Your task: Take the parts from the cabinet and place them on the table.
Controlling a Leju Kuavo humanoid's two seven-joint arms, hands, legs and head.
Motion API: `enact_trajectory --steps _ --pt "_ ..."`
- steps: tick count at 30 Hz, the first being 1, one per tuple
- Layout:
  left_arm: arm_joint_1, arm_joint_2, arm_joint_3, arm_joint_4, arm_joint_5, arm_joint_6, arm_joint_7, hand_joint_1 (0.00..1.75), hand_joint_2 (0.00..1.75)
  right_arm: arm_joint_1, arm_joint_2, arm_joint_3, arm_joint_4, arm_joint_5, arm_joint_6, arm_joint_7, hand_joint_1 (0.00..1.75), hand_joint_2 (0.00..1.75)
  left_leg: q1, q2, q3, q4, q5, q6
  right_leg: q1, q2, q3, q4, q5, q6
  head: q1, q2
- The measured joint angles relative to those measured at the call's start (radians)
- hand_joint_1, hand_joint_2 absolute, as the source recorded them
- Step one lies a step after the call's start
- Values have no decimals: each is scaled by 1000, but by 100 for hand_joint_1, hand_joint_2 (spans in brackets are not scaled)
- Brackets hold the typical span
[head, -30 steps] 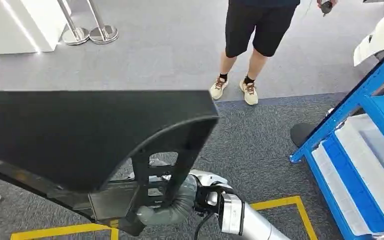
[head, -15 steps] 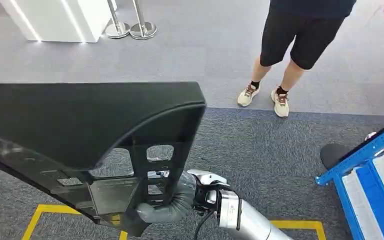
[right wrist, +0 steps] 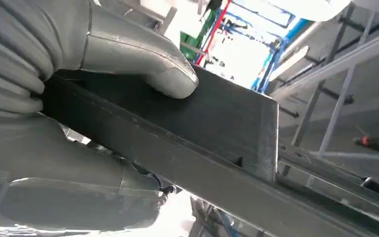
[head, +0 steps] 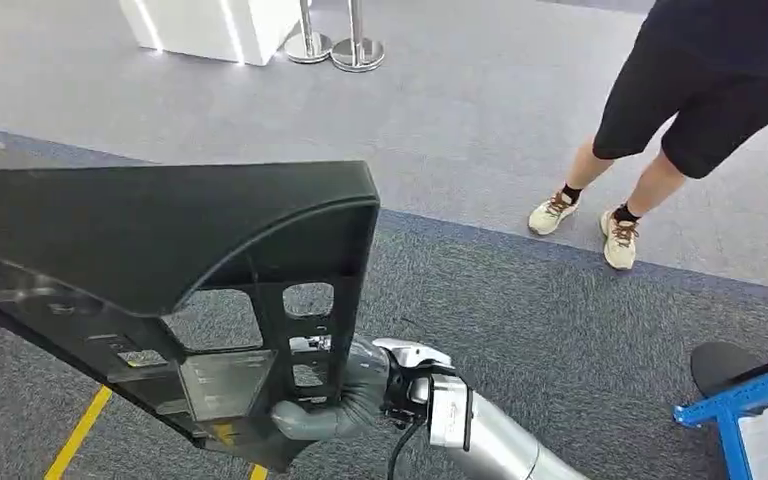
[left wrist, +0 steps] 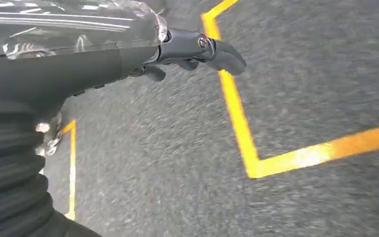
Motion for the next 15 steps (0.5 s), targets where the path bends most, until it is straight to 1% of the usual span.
enact_trajectory --steps 1,2,3,4,5,6,7,8,9,10,11,12,13,14,15 --pt "-3 2 3 0 0 2 0 0 175 1 -2 0 1 -2 0 -1 168 175 0 -10 0 0 1 4 0 21 -37 75 -39 0 0 0" --pt "-5 3 5 0 0 2 0 0 175 1 -5 0 3 -2 0 -1 168 175 -1 -22 -1 0 1 6 1 33 -85 168 -81 -1 0 0" --pt "-5 5 11 0 0 2 0 0 175 2 -9 0 9 -2 1 -1 168 175 -2 -38 -2 1 1 7 1 38 -134 256 -109 0 0 0" --pt "-3 6 15 0 0 2 0 0 175 5 -11 0 13 -2 0 -1 168 175 -3 -54 -2 1 1 7 1 38 -160 293 -106 0 0 0" --pt "-2 7 16 0 0 1 -2 0 175 5 -13 0 16 -3 0 -1 168 175 -3 -67 -1 2 0 7 0 38 -158 276 -78 -1 0 0" --pt "-2 8 19 0 0 -1 -4 0 175 4 -14 0 18 -3 0 -1 168 175 -3 -83 1 2 0 5 0 39 -136 218 -34 -4 0 0" --pt "-1 9 23 0 0 -3 -7 0 175 4 -14 0 19 -4 0 -2 168 175 -2 -98 3 3 -1 4 0 44 -95 123 20 -9 0 0" --pt "-1 9 24 0 0 -4 -10 0 175 2 -14 0 19 -6 0 -2 168 175 -2 -113 5 5 -3 1 0 65 -49 22 69 -14 0 0" --pt "-1 9 24 0 0 -5 -13 0 175 0 -15 0 21 -8 0 -3 168 175 -2 -123 -1 9 -6 -4 -4 122 -21 -45 82 -18 0 0" --pt "-2 10 25 0 0 -6 -16 0 175 0 -15 0 23 -11 0 -6 168 175 -6 -136 -6 16 -9 -11 -7 117 -20 -54 78 -13 0 0" --pt "1 10 26 0 1 -6 -17 0 175 1 -15 0 26 -12 0 -6 168 175 -2 -144 -10 15 -9 -18 -4 106 -20 -53 77 -16 0 0" --pt "4 11 27 0 1 -6 -19 0 175 1 -15 0 30 -13 0 -7 168 175 4 -153 -11 12 -8 -26 3 98 -19 -52 75 -23 0 0" --pt "9 11 28 1 1 -6 -19 0 175 0 -15 0 32 -13 0 -8 168 175 7 -163 -12 10 -8 -33 4 87 -17 -55 77 -30 0 0" --pt "11 14 28 2 -1 -5 -20 0 175 0 -13 0 33 -13 -2 -10 168 175 7 -165 -13 15 -11 -37 -6 70 -10 -69 81 -38 0 0" --pt "11 11 28 2 -1 -6 -20 0 175 0 -12 -1 35 -12 -4 -10 168 175 1 -97 -23 40 -28 -40 -2 59 -3 -75 81 -42 0 0"
